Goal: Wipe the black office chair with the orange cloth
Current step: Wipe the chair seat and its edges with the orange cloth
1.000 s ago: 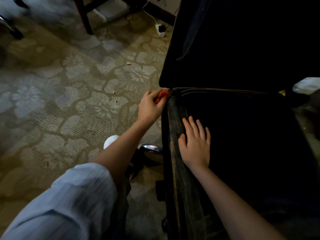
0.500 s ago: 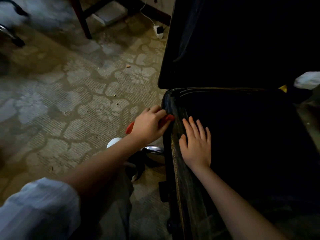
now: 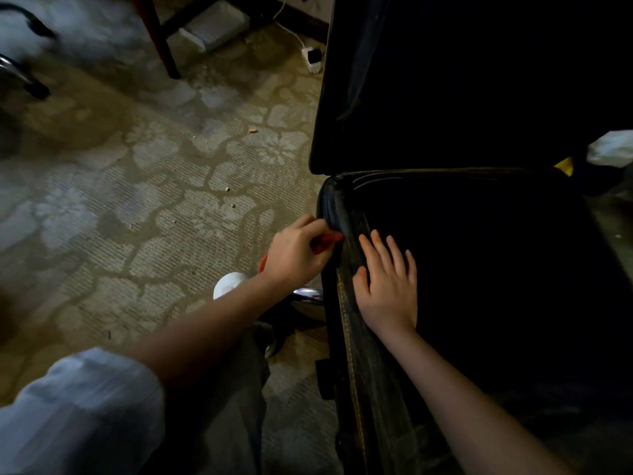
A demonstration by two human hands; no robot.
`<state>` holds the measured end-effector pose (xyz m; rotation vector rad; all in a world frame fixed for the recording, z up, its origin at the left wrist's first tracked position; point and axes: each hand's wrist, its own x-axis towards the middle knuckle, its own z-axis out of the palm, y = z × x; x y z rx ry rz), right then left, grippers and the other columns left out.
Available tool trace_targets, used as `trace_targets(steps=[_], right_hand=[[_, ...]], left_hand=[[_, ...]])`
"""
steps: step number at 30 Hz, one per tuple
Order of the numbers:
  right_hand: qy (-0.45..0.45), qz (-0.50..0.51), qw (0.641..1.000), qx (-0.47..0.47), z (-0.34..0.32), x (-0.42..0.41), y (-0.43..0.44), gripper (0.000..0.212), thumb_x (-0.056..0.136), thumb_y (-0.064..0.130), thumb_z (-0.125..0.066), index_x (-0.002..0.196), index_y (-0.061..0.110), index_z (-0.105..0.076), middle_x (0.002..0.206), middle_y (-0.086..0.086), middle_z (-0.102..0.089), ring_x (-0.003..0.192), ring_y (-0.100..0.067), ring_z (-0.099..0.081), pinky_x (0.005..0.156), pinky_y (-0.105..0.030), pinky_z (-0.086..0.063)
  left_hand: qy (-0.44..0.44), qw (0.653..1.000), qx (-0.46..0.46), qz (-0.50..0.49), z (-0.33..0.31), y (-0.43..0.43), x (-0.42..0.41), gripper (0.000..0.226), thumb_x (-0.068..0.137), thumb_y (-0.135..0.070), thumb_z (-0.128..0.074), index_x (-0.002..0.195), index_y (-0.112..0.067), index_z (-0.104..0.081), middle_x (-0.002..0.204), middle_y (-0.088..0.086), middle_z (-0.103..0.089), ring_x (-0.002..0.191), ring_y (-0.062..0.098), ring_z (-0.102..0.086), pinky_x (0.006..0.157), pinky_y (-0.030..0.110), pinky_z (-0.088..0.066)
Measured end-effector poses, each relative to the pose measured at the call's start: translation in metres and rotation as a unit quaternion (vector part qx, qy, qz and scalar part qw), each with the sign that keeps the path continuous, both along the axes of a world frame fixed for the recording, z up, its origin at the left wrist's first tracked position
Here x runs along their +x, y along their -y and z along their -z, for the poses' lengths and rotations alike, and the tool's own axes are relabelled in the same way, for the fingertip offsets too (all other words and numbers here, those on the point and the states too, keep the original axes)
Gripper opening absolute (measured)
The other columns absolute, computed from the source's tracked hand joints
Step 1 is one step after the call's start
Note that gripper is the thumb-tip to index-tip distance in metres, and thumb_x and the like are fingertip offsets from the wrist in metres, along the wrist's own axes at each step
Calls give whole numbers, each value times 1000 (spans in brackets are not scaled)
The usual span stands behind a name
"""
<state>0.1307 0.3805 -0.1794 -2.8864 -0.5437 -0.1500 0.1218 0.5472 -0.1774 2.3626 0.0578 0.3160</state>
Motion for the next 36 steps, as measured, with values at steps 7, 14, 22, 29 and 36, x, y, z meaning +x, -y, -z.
trace_targets(steps=[7, 14, 22, 29, 36], right_hand=[[-23, -6, 1000, 13, 0, -2, 3, 55, 89, 33, -27, 136, 16, -50, 143, -4, -47, 135, -25, -40, 111, -40, -17], [-24, -9, 999, 21, -2, 0, 1, 54, 86, 31, -31, 133, 15, -54, 139, -6, -52, 131, -27, -45, 107, -39, -15], [-39, -8, 998, 42, -3, 0, 1, 54, 87, 31, -29, 131, 14, -55, 138, -7, -52, 132, -27, -43, 109, -50, -27], [-73, 14, 983, 170, -12, 4, 12, 55, 88, 28, -26, 130, 7, -54, 136, -9, -53, 133, -27, -40, 114, -42, -19], [-113, 56, 992, 5, -16, 22, 50, 52, 98, 33, -22, 148, 22, -28, 157, 3, -20, 146, -19, -8, 118, -39, 1]], left_hand=[[13, 998, -33, -59, -15, -21, 43, 16, 84, -29, -65, 93, -16, -68, 88, -1, -55, 77, 19, -58, 64, 25, -43], [-51, 987, -61, -141, -11, 0, 76, 28, 89, -34, -59, 114, -24, -67, 103, 5, -54, 91, 23, -58, 79, 32, -48], [-40, 997, -32, -50, -7, 19, 14, 27, 86, -23, -64, 112, -20, -69, 89, -4, -43, 77, 16, -53, 66, 20, -34], [-34, 992, -111, -42, -17, 1, 6, 21, 84, -33, -59, 103, -38, -65, 90, -7, -51, 79, -1, -50, 72, 19, -43], [-54, 991, -37, -119, -36, 10, 79, 39, 90, -37, -57, 125, -20, -57, 120, 11, -48, 103, 26, -53, 86, 28, -42]])
